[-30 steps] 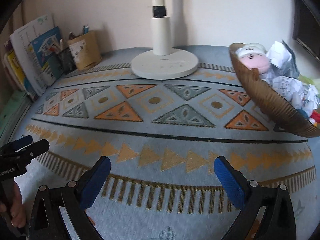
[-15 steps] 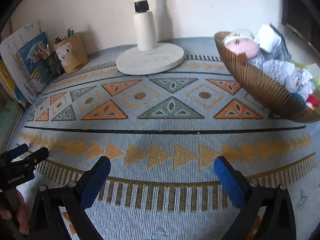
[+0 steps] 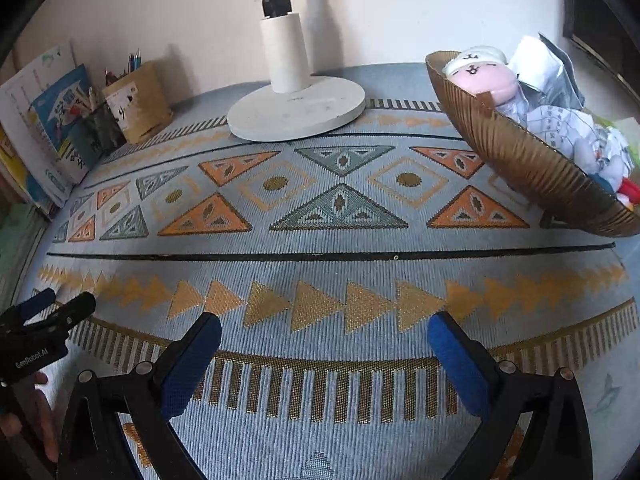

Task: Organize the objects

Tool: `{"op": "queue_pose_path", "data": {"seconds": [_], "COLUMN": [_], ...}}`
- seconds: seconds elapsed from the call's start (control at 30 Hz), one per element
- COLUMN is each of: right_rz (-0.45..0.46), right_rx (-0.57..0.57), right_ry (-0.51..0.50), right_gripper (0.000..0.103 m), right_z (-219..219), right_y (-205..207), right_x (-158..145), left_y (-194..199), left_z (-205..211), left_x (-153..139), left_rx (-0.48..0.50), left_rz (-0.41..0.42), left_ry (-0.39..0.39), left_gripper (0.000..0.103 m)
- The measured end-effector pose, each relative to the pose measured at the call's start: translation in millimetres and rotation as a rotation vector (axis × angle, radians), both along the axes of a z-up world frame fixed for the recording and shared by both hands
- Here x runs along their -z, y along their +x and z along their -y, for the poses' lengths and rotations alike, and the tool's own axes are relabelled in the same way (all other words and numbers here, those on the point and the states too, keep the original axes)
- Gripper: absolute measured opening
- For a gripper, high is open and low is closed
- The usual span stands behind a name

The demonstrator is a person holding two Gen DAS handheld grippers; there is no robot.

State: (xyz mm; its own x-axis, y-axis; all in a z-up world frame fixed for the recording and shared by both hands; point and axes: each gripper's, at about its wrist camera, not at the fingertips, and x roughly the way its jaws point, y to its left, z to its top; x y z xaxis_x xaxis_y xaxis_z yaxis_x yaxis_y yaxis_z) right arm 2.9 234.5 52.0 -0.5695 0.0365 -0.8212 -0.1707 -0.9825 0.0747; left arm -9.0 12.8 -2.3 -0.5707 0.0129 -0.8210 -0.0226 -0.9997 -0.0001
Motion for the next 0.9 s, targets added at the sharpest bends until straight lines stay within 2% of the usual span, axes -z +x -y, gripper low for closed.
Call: {"op": "queue_pose_path", "data": {"seconds": [0.13, 0.23, 0.4, 0.47, 0.57, 0.9], "right_rz": [0.047, 0.047, 0.018, 0.011, 0.027, 0.028], "right_rx": [-0.067, -0.072, 0.095, 0.09, 0.082, 0.085], "right_ry": [0.091, 0.073, 0.052, 0.045, 0.085, 0.078], "right_gripper": [0.103, 0.103, 0.103, 0.103, 0.103, 0.103], "right_z": [11.7, 6.7, -14.5, -15.4, -9.6, -11.6], "right_y": [-3.5, -1.8, 4.8, 5.6, 3.5, 2.5], "right_x": [2.5, 2.1, 0.3, -0.7, -0.8, -1.5], "left_y": [1.1, 1.4, 4.1, 5.1, 5.5, 6.7], "left_z": [-0.2, -0.2, -1.4, -0.8, -0.9, 0.0], "left_x": [0.2, 1.0, 0.3, 0.2, 0.5, 0.3], "left_rx": [-0.002, 0.001, -0.016, -0.017, -0.017, -0.012], "left_rz": [-0.011, -0.013, -0.016, -0.017, -0.017, -0.017], "left_ry": [0.0, -0.001, -0.003, -0.002, -0.001, 0.0], "left_gripper": [0.103, 0.103, 0.103, 0.103, 0.103, 0.103]}}
